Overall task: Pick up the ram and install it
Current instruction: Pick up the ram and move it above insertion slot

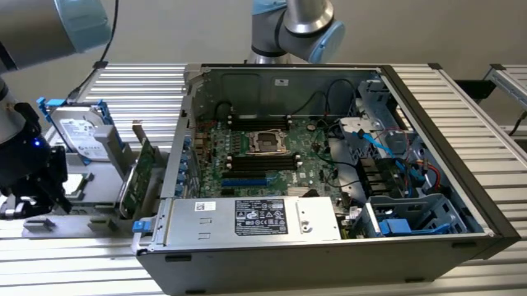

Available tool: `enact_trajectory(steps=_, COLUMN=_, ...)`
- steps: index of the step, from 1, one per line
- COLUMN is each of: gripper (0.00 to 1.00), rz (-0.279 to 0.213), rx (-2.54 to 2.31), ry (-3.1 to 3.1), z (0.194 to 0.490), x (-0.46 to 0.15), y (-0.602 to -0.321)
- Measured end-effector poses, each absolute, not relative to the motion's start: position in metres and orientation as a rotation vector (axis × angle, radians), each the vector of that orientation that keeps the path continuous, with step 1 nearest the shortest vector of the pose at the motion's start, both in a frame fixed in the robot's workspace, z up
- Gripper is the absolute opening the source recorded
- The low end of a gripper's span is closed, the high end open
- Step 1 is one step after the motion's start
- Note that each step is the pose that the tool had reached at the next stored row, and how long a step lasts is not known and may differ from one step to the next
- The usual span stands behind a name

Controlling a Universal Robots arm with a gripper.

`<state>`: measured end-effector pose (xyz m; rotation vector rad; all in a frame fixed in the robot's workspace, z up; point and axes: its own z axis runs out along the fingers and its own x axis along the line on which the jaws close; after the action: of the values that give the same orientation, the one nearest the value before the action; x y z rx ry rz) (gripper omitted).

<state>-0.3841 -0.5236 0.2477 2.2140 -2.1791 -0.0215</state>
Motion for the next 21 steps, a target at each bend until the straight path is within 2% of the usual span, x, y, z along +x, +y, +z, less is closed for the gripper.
enact_trajectory(steps=21, gripper=0.13, rz=-0.038, rx=2.218, ry=-2.176, z=0.327, x=-0.314, y=-0.523)
